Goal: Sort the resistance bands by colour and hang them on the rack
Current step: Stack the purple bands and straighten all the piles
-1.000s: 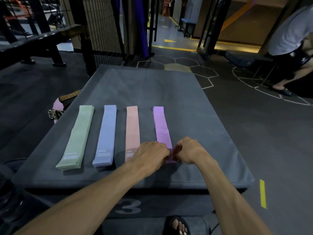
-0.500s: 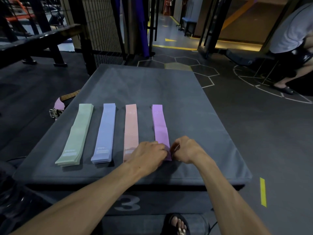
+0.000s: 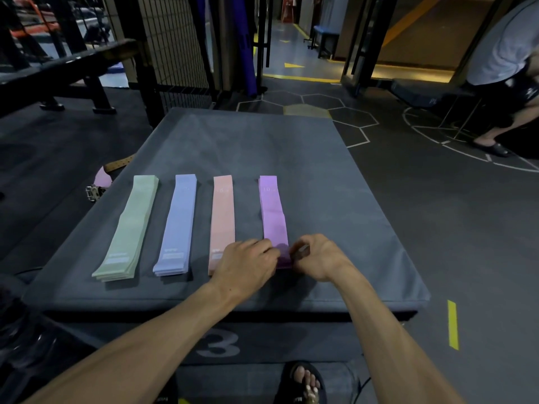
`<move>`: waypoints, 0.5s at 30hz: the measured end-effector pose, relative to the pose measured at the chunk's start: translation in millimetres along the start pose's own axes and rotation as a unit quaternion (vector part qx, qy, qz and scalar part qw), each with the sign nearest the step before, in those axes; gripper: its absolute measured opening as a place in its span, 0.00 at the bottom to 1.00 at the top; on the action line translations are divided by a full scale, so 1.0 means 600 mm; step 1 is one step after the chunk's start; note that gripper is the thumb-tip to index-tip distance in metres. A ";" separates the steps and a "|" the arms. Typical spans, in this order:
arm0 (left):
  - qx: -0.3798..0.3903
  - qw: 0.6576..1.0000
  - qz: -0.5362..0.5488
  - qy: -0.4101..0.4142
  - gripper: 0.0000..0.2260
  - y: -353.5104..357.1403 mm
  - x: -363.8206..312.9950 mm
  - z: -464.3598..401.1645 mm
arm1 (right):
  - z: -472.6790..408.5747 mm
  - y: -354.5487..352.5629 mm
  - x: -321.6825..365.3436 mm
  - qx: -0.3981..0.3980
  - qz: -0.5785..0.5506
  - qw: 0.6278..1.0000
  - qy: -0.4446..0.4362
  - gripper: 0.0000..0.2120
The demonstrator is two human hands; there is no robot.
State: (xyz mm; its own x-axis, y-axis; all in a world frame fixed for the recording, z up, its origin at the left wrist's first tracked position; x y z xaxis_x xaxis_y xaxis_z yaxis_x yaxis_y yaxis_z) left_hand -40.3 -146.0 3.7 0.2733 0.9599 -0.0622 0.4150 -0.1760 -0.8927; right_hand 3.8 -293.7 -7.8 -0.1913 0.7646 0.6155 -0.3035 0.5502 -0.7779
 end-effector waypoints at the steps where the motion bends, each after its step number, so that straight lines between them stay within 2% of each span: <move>1: -0.008 1.000 0.003 -0.006 0.06 0.004 0.004 0.001 | 0.000 0.002 0.001 -0.004 0.016 1.000 -0.021 0.09; 4: -0.025 1.000 0.002 -0.008 0.03 0.017 0.011 0.003 | 0.003 0.008 0.008 -0.041 0.063 0.993 -0.091 0.10; 8: -0.046 0.999 0.021 -0.001 0.01 0.027 0.013 0.011 | 0.010 0.014 0.009 -0.106 0.093 0.980 -0.143 0.04; 11: -0.068 0.996 0.053 -0.015 0.04 0.012 0.013 0.018 | 0.015 0.010 -0.003 -0.153 0.044 0.977 -0.141 0.03; 15: -0.061 0.998 0.015 0.027 0.04 0.010 0.011 0.032 | 0.022 0.005 -0.013 -0.189 -0.023 0.972 -0.137 0.04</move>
State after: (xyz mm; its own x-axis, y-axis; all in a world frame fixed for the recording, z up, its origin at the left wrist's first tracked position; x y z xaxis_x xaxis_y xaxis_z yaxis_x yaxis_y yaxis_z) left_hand -52.8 -136.7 -10.4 0.3312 0.9416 -0.0605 0.5084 -0.2321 -0.8292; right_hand -8.1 -302.3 -13.5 -0.4419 0.6466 0.6218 0.0365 0.7056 -0.7077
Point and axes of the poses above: each hand's wrist, its own z-axis away from the middle knuckle, its own y-axis out of the palm, x = y × z, the point moved 5 cm from there along -z, towards the middle knuckle, and after that the axes turned 15 degrees about -y, right-handed, at the moved point
